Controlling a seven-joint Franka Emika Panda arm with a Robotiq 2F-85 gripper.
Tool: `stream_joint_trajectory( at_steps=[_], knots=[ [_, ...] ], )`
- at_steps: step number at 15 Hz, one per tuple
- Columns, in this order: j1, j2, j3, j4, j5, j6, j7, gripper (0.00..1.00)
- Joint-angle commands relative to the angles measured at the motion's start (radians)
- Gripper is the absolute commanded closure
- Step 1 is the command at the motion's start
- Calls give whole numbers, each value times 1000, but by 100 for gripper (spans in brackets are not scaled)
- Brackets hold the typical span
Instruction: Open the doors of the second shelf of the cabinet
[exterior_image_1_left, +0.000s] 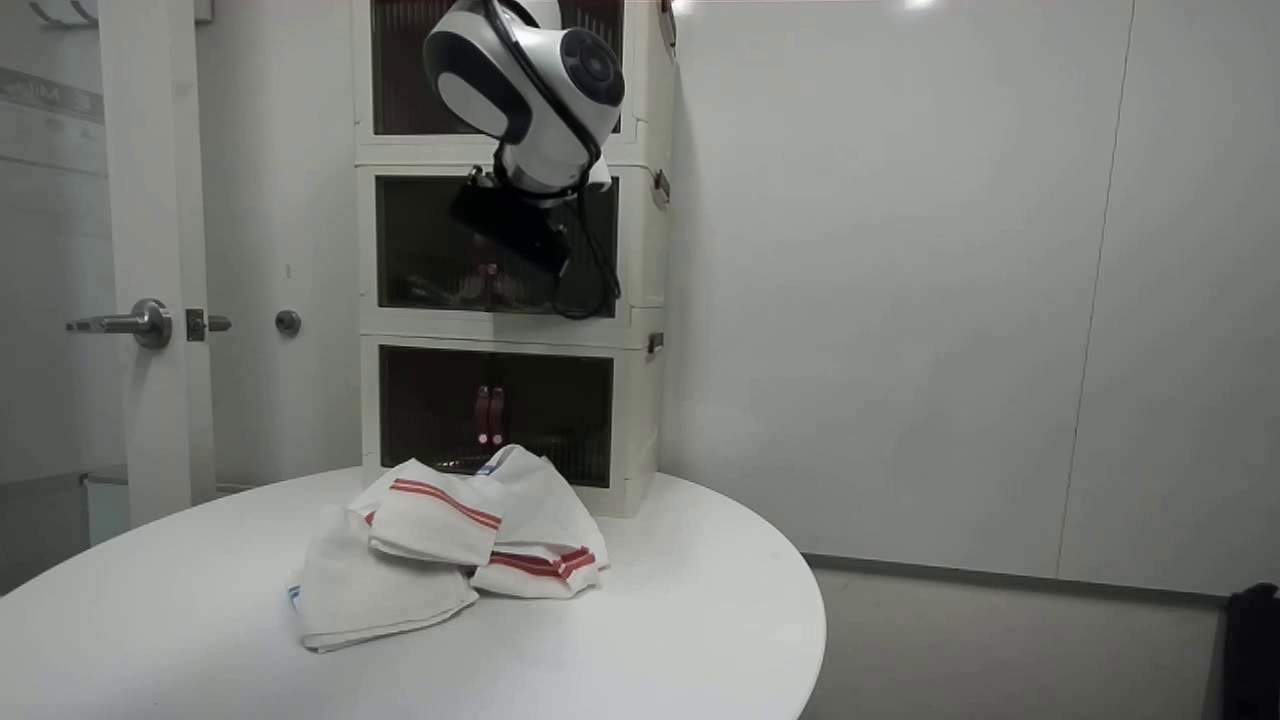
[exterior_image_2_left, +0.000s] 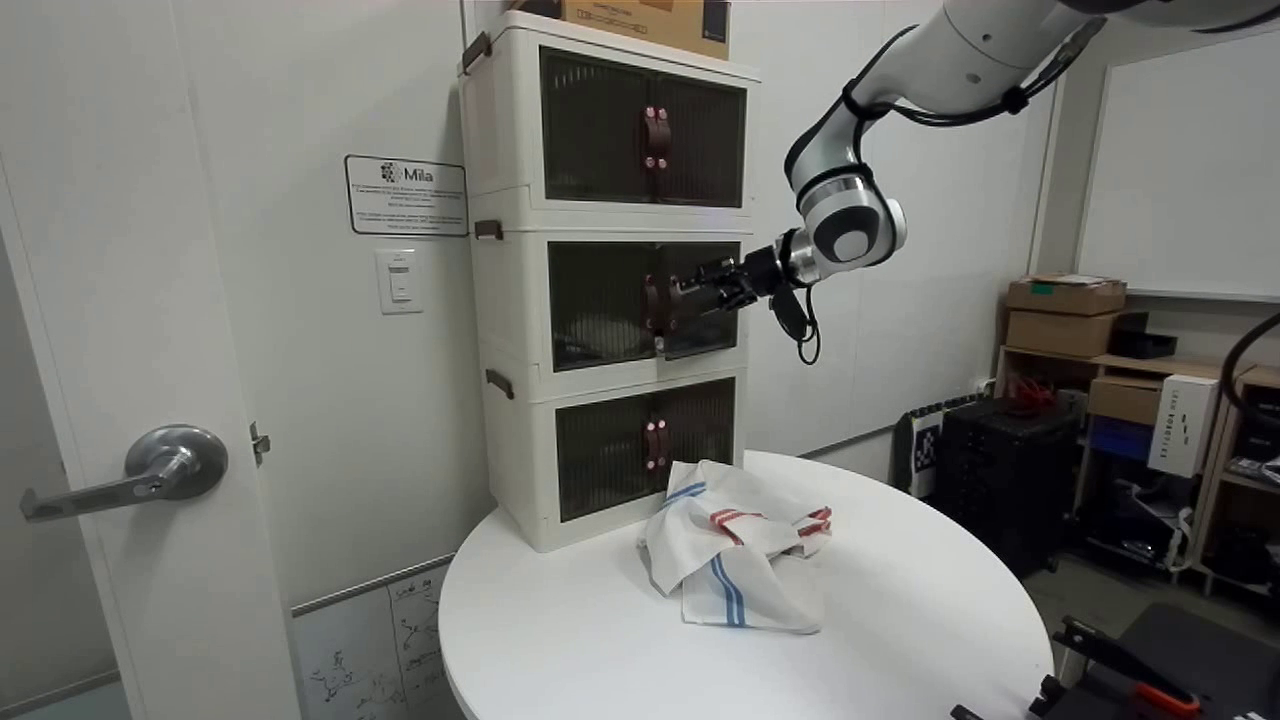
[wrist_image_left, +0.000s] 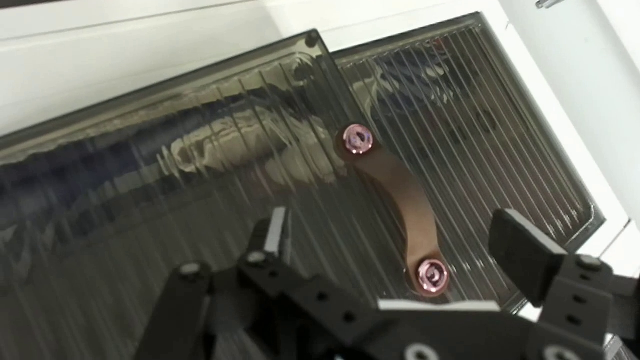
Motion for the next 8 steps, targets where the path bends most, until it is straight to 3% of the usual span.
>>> stream_joint_trajectory(
  at_steps=[1,8],
  knots=[
    [15,-57,-19,-38,3,-7,3,0],
    [14,-189,-42,-74,-212,-74,190,0]
  ],
)
